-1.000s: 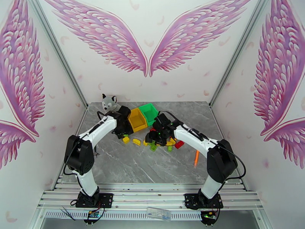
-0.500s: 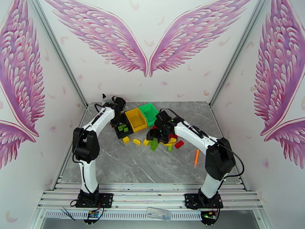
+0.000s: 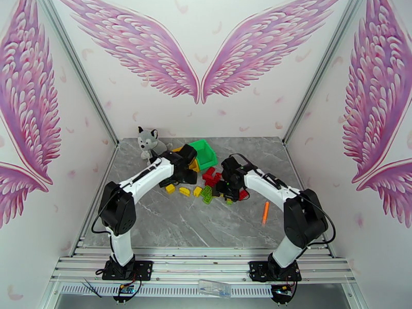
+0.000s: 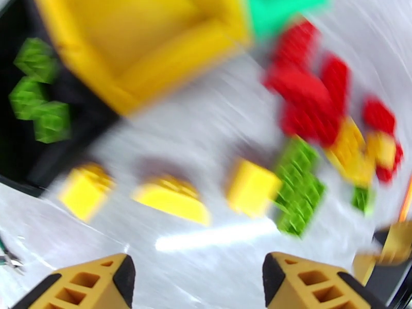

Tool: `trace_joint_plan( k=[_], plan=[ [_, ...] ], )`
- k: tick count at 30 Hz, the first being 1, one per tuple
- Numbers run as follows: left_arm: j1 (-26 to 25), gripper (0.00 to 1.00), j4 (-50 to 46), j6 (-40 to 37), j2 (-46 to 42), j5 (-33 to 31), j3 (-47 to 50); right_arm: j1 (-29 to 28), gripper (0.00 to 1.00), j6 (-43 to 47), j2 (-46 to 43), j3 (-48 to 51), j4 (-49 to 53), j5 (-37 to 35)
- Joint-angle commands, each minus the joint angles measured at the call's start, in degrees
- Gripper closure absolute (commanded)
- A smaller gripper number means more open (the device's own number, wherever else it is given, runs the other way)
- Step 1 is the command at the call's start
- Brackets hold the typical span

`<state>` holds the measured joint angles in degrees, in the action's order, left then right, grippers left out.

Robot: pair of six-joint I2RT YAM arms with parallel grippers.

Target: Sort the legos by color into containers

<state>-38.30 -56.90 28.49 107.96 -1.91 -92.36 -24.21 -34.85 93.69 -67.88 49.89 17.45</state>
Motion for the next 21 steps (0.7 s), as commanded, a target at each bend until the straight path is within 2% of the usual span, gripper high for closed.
trace_joint_plan(
  k=[1,9,21],
  plan=[
    [-2.32,0.29,3.03,-0.12,-1.13,2.96,3.29,2.70,0.34,-0.18,-4.96,3.98,0.30,-1.13],
    [-8.68,0.25,6.93,-0.75,5.49,5.25,3.39,5.39,0.26,-0.87,-13.17,10.75,1.08,-1.09],
    [-9.41,0.23,5.46,-1.86,15.59,4.81,-2.95,5.59,0.24,-1.94,-17.19,11.60,2.04,-1.37]
  ],
)
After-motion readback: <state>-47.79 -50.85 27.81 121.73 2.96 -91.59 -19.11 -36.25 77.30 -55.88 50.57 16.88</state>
